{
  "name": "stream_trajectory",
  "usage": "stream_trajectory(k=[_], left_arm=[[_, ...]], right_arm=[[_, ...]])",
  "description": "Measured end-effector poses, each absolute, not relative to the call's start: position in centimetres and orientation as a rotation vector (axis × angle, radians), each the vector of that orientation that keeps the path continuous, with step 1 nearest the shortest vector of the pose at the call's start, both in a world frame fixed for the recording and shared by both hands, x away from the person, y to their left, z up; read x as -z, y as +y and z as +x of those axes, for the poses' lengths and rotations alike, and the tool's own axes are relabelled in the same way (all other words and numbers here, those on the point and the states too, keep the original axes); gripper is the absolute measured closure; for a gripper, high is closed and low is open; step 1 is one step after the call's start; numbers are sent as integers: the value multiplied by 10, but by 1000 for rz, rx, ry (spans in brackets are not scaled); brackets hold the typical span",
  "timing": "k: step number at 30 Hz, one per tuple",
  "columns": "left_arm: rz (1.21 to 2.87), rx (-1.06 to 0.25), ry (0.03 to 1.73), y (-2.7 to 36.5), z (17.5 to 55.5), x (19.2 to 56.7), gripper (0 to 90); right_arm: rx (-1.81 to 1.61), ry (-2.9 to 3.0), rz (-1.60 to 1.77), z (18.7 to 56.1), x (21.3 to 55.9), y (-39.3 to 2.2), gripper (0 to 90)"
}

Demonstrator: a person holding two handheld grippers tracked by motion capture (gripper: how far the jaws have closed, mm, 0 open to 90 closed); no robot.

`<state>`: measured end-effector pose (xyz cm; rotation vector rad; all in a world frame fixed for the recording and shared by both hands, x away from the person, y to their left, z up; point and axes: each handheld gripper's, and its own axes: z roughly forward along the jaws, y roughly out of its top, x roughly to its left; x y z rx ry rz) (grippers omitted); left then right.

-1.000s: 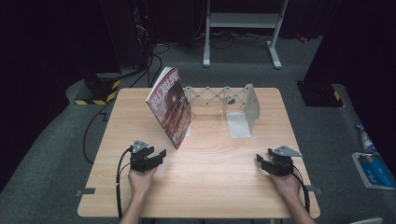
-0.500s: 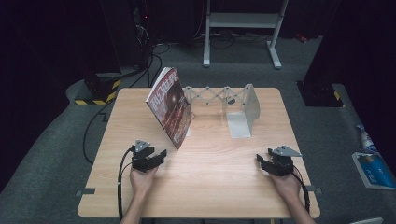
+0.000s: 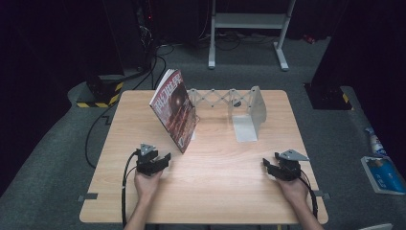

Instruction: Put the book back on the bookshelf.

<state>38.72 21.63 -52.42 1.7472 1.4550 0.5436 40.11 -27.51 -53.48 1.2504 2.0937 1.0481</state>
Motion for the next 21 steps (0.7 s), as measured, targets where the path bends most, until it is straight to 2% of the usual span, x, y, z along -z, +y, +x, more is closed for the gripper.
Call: stream_trajectory(k=[21], left_arm=[[1832,-669,1439,206,390,531,396]], right_arm=[[-1049,2092,1250,401,535,-275,393]])
